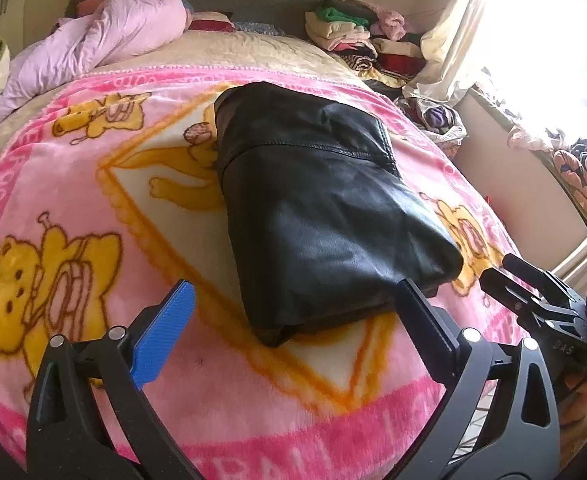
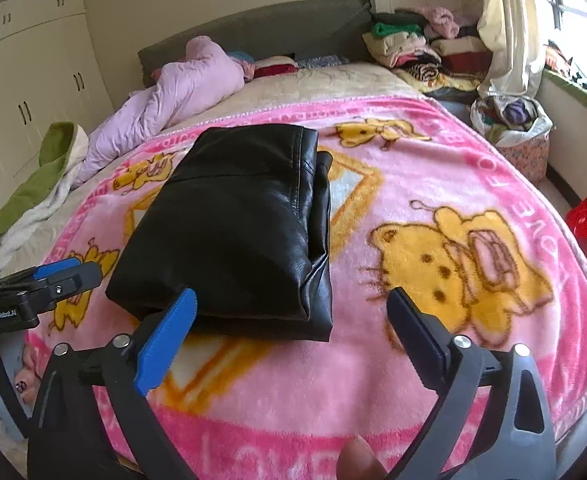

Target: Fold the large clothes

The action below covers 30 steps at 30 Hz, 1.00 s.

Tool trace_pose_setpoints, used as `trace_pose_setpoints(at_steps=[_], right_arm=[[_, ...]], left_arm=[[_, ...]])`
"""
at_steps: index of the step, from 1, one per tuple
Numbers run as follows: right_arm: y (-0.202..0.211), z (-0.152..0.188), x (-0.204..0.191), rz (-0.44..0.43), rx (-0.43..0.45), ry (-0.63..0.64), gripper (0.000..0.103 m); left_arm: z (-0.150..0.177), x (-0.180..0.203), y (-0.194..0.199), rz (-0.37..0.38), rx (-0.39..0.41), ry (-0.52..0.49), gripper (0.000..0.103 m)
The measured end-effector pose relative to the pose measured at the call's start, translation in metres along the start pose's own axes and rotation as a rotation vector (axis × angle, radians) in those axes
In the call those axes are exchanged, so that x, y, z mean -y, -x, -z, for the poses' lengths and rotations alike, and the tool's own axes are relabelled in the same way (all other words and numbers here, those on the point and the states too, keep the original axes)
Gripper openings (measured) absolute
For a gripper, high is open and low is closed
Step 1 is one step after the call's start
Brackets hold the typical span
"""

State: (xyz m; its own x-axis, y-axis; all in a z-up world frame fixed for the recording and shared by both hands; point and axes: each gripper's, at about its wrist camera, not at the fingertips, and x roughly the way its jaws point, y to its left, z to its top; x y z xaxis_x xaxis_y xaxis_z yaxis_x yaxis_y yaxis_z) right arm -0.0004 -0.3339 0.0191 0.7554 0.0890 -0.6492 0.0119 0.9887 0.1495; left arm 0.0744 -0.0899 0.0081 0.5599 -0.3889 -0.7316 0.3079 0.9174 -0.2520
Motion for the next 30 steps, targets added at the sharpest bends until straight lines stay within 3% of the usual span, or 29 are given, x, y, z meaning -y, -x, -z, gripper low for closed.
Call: trace_pose_setpoints(at_steps=[11, 24, 30], right_arm=[[0.034, 0.019, -0.019, 0.039, 0.101, 0.05, 0.099], [0.045, 0.042, -0.025, 0.054, 0.109, 0.035, 0.099], [0.034, 0.044, -0.023, 0.06, 0.074, 0.028, 0.099]], left_arm=[[0.019, 0.001, 0.022, -0.032, 0.056, 0.002, 0.094], [0.043, -0.003, 0.036, -0.061, 0.088, 0.015, 0.094], [0.046, -0.005, 0.033, -0.064, 0.078, 0.018, 0.094]])
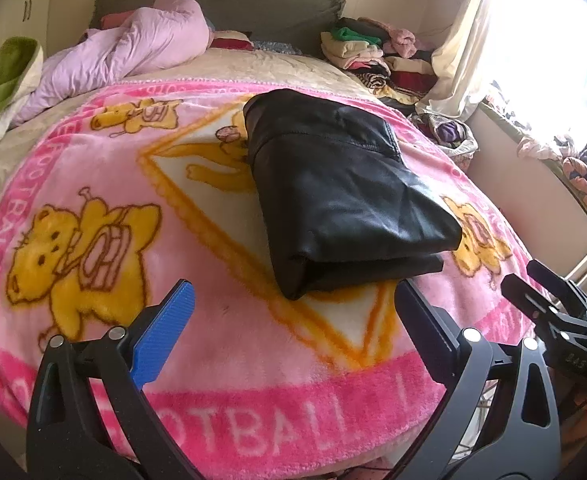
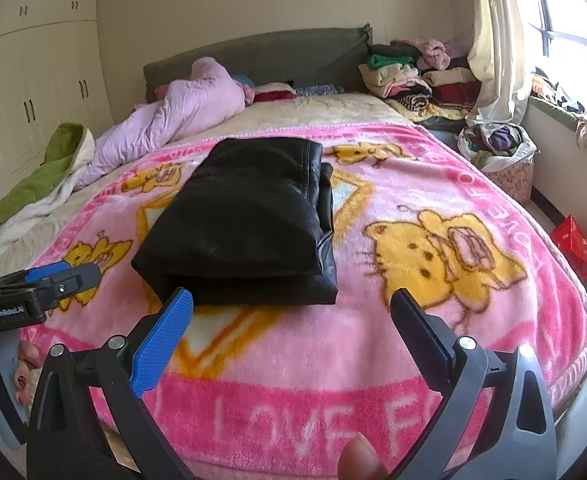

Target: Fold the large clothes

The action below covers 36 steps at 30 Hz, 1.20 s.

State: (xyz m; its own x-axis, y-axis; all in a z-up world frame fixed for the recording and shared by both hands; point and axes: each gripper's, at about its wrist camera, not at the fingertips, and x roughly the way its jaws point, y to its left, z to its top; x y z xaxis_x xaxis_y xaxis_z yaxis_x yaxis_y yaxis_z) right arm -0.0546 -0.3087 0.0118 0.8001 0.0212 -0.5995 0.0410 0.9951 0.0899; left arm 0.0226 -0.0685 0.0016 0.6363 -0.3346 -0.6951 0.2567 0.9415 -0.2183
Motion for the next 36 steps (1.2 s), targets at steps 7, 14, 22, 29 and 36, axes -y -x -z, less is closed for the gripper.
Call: trace_pose_setpoints(at_steps=[7, 14, 22, 29, 36], right_arm=[[-0.036, 0.008, 0.008, 0.012, -0.088, -0.018, 0.099], [-0.05, 0.015, 0.011, 0.024, -0.113, -0.031, 0.099], [-0.022, 0.021, 0.004, 0.041, -0.022, -0.024, 0.099], [-0.001, 0.037, -0.007, 0.033, 0.004, -0.02, 0.099], [0.003, 0.045, -0.017, 0.02, -0.017, -0.006, 0.099]], left_arm=[[0.004, -0.008, -0.019, -0.021, -0.037, 0.019, 0.094], [0.007, -0.014, -0.027, -0.037, -0.049, 0.031, 0.094], [0.017, -0.011, -0.015, -0.026, 0.002, 0.017, 0.094], [0.031, -0.005, 0.001, -0.017, 0.033, 0.004, 0.094], [0.039, -0.005, 0.013, -0.016, 0.052, 0.007, 0.094]])
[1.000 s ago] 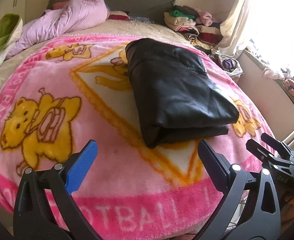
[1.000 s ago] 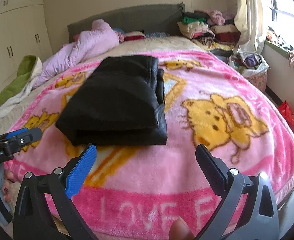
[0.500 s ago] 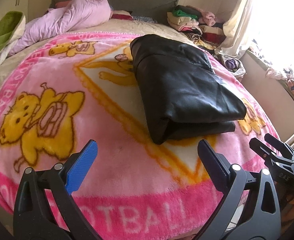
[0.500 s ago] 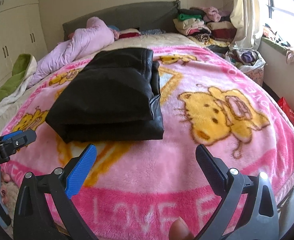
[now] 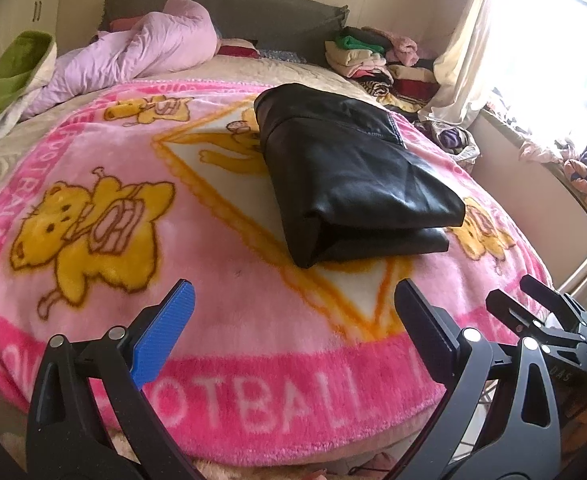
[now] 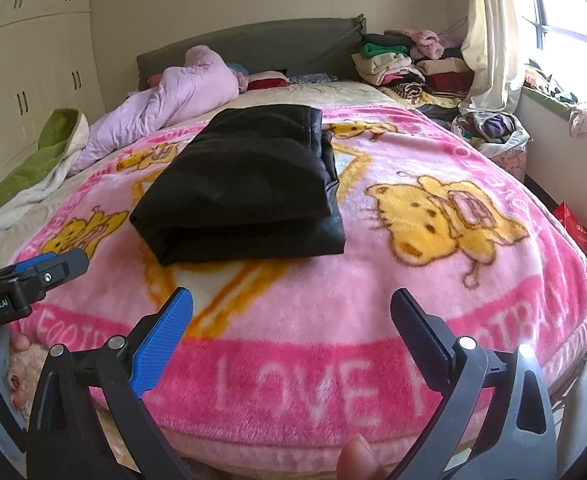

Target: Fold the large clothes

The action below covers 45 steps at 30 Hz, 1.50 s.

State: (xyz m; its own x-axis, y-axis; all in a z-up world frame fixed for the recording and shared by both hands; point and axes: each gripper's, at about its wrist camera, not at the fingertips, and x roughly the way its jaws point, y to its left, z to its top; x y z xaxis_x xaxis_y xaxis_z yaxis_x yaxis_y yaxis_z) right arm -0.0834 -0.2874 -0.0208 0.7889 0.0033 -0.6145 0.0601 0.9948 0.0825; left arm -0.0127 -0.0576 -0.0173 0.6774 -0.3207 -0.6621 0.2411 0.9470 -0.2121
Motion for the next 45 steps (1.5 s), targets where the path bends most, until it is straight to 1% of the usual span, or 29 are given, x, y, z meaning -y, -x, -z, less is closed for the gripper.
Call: trace_pose_setpoints(at_steps=[12, 23, 34, 45], right_arm=[[0.0029, 0.0026, 0.0011, -0.003, -0.006, -0.008, 0.099], [0.0049, 0.002, 0.0049, -0.004, -0.009, -0.013, 0.099], [0.0051, 0.0017, 0.0056, -0.005, -0.011, -0.013, 0.099], [0.0051, 0.0019, 0.0053, -0.002, -0.013, -0.012, 0.099]], left_arm=[[0.0059, 0.0001, 0.0051, -0.023, -0.008, -0.004, 0.094], [0.0056, 0.0008, 0.007, -0.037, 0.002, -0.009, 0.094], [0.0052, 0.0009, 0.0074, -0.078, -0.003, -0.023, 0.094], [0.0063, 0.0018, 0.0064, -0.096, -0.01, -0.026, 0.094]])
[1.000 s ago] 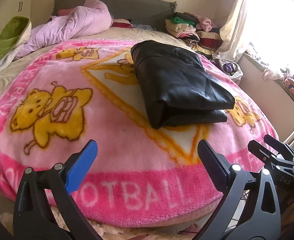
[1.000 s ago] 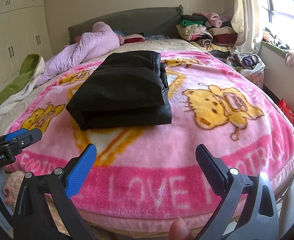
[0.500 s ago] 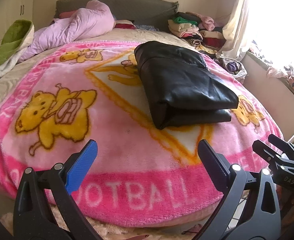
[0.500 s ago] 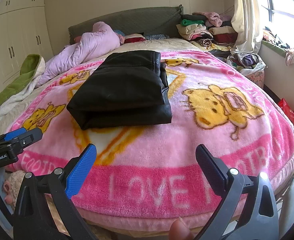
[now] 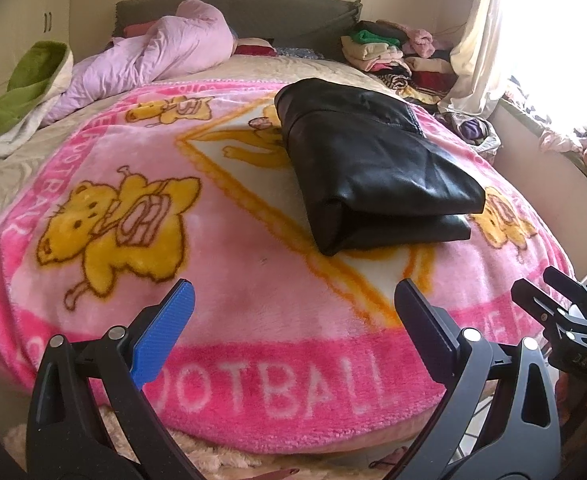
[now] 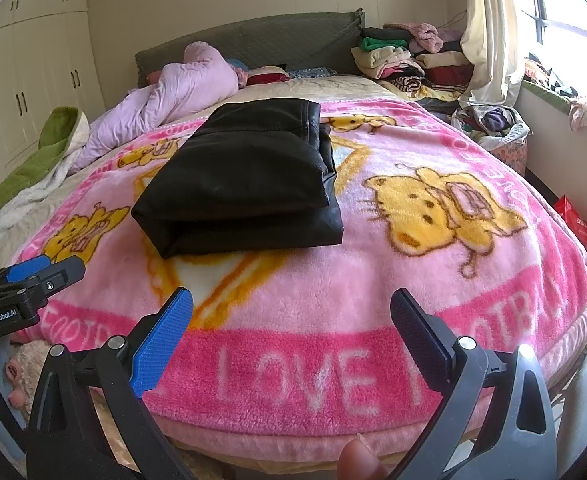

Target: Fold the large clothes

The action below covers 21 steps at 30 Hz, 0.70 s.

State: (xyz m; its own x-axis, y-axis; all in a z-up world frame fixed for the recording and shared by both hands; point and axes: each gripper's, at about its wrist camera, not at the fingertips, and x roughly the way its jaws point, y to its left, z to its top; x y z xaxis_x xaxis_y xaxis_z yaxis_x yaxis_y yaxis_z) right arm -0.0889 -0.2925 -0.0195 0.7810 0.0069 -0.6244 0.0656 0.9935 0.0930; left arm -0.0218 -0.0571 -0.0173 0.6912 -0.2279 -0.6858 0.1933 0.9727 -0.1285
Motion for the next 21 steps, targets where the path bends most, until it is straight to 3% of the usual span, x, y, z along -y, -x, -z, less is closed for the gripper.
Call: trace_pose_setpoints(at_steps=[21], right_arm=[[-0.0007, 0.0012, -0.0014, 0.011, -0.002, 0.005, 0.099]], left_arm=[[0.0005, -0.0036, -0.001, -0.027, -0.006, 0.004, 0.094]])
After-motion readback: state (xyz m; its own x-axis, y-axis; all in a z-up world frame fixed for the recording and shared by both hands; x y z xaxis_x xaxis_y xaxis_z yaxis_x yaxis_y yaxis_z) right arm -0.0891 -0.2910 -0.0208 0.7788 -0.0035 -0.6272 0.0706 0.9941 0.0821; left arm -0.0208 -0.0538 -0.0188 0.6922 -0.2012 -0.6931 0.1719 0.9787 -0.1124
